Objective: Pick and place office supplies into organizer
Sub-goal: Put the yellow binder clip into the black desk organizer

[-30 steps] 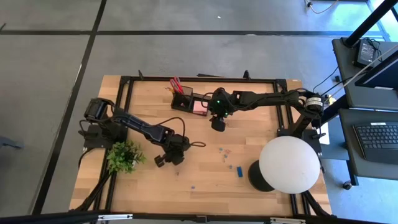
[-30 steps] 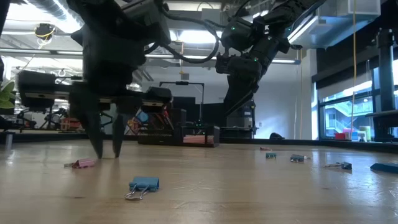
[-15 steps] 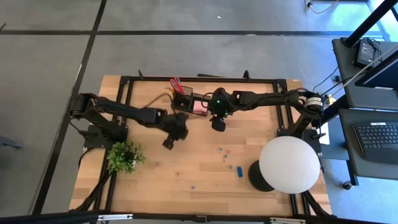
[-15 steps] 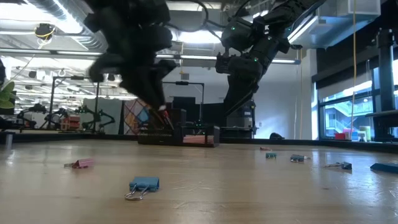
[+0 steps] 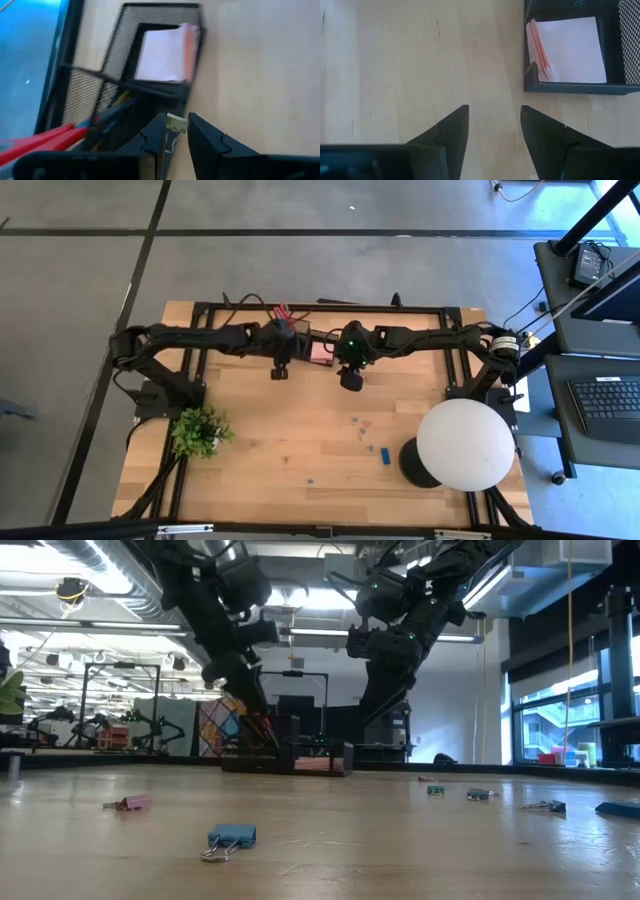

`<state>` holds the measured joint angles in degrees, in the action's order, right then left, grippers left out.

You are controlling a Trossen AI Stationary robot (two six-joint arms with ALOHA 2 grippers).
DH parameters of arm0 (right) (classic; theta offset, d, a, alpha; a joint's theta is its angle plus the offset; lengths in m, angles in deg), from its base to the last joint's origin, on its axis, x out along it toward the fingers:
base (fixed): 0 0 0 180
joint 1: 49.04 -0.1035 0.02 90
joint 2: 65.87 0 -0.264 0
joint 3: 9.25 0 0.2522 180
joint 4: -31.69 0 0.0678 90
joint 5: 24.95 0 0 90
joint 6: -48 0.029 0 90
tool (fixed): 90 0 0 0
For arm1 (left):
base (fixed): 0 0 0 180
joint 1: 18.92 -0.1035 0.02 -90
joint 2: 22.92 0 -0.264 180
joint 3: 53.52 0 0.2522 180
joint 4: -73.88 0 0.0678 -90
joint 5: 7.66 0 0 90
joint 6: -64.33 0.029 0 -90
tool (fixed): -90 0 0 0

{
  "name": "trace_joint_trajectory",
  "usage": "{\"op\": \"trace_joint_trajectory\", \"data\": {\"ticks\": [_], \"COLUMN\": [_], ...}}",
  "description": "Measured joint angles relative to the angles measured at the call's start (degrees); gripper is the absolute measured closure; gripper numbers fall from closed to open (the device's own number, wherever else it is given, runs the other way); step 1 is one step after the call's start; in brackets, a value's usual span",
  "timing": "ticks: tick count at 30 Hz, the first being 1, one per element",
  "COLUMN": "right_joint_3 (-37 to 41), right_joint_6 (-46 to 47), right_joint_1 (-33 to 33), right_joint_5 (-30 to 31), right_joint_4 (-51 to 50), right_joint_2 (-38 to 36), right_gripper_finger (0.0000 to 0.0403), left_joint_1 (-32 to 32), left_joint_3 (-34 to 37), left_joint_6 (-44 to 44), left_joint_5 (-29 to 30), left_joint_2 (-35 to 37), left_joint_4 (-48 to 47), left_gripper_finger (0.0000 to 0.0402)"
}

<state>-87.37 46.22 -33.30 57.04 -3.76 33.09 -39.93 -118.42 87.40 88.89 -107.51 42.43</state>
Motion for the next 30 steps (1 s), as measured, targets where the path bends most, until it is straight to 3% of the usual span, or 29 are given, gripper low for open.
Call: {"op": "trace_joint_trajectory", "data": {"ticks": [7, 19, 30], "right_joint_3": [0.0, 0.0, 0.0], "right_joint_6": [0.0, 0.0, 0.0], "right_joint_1": [0.0, 0.0, 0.0], "right_joint_5": [0.0, 0.0, 0.0], "right_joint_4": [0.1, 0.1, 0.0], "right_joint_2": [0.0, 0.0, 0.0], "right_gripper_finger": [0.0221, 0.0221, 0.0221], "left_joint_1": [-3.5, -4.7, -4.0], "left_joint_3": [0.0, -0.1, 0.0], "left_joint_6": [0.1, -1.0, -2.1], "left_joint_5": [0.1, 5.6, 4.0], "left_joint_2": [-2.7, -8.4, -8.4], "left_joint_4": [-0.1, 3.4, 2.6], "left_gripper_finger": [0.0336, 0.0336, 0.0313]}}
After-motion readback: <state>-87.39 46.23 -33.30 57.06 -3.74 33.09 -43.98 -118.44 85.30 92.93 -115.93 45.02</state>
